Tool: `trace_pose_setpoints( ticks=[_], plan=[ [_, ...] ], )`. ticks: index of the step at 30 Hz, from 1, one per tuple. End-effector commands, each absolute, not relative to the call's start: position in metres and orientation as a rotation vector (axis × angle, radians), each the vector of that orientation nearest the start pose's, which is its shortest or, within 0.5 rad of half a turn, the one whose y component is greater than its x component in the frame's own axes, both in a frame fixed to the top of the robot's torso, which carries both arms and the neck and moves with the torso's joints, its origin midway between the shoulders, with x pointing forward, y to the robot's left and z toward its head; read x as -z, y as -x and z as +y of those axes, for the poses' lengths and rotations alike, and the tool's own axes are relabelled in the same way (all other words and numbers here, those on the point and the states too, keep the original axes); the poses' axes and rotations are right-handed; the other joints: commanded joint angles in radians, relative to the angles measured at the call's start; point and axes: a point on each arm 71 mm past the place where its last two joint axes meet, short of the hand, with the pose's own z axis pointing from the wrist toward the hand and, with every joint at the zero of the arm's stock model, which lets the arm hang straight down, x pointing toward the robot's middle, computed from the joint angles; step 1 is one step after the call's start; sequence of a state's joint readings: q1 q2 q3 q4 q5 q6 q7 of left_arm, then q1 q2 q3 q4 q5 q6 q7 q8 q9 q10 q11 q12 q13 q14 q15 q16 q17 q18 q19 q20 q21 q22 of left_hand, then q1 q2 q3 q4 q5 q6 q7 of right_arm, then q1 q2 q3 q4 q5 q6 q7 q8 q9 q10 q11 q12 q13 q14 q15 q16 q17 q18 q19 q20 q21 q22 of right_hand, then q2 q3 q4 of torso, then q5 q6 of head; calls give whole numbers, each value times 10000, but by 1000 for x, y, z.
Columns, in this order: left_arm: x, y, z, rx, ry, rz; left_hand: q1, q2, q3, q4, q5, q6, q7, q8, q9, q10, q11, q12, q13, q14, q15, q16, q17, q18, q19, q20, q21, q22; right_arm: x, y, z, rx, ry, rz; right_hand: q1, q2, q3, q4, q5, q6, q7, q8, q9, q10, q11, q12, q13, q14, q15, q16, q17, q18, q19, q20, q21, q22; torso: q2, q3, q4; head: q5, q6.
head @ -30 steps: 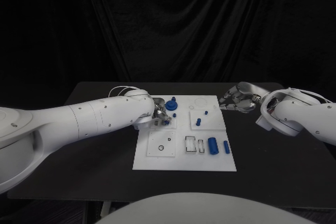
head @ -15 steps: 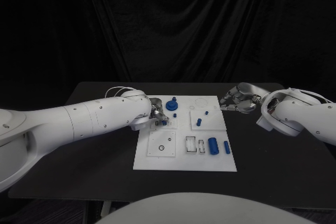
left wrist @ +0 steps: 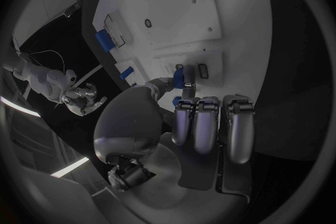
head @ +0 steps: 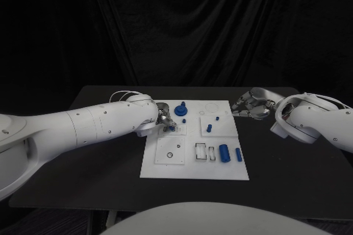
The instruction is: Assemble the parts on the task board
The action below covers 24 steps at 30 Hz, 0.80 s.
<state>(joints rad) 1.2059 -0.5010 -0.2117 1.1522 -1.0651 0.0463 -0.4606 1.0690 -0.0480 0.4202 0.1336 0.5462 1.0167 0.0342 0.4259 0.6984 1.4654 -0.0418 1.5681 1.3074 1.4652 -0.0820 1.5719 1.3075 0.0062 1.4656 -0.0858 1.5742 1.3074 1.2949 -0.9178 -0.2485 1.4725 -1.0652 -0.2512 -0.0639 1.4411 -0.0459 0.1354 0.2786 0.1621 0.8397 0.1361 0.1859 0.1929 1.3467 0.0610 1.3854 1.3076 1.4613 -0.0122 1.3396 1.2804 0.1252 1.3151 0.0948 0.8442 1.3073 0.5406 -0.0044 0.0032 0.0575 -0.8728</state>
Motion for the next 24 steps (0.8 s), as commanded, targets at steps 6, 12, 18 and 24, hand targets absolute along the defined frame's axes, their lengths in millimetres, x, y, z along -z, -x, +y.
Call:
trace_pose_setpoints(
  ticks=[6,12,18,24],
  plan=[
    [293,-510,152,3288,1349,23418,-92,20,99,-20,-45,14,-83,-43,23,1054,-21,27,2634,1031,-58,-38,2540,-62,1052,-56,-34,2634,227,-480,-263,-6371,-1725,19523,-5,99,41,-21,58,5,63,34,-19,-102,-13,-79,165,-59,14,-54,-31,75,-68,10,-107,813,12,2,5,-21,2],
    [294,-509,151,3343,1323,23431,-136,36,127,-27,-135,4,-79,-67,44,1054,-17,27,2634,1024,-56,-45,2515,-62,1052,-55,-34,2634,227,-480,-263,-6340,-1733,19569,-5,99,41,-21,58,5,63,34,-19,-102,-13,-79,165,-59,14,-54,-31,75,-68,10,-107,813,14,-1,2,-1,2],
    [295,-508,149,3414,1299,23429,-171,48,146,-32,-207,4,-76,-82,63,1054,-15,27,2634,1017,-53,-53,2488,-62,1052,-53,-34,2634,227,-480,-262,-6330,-1725,19622,-1,100,41,-23,62,2,64,36,-24,-128,-13,-102,138,-70,14,-75,-54,79,-78,11,-136,806,5,-7,-10,-3,2],
    [295,-507,148,3440,1273,23471,-200,57,161,-38,-273,7,-74,-95,80,1054,-13,27,2634,1010,-51,-60,2464,-62,1052,-52,-34,2634,228,-479,-263,-6291,-1735,19691,1,102,42,-25,65,0,65,37,-27,-155,-12,-125,110,-78,14,-91,-72,85,-92,12,-176,795,2,-5,-1,-16,2]
  ],
)
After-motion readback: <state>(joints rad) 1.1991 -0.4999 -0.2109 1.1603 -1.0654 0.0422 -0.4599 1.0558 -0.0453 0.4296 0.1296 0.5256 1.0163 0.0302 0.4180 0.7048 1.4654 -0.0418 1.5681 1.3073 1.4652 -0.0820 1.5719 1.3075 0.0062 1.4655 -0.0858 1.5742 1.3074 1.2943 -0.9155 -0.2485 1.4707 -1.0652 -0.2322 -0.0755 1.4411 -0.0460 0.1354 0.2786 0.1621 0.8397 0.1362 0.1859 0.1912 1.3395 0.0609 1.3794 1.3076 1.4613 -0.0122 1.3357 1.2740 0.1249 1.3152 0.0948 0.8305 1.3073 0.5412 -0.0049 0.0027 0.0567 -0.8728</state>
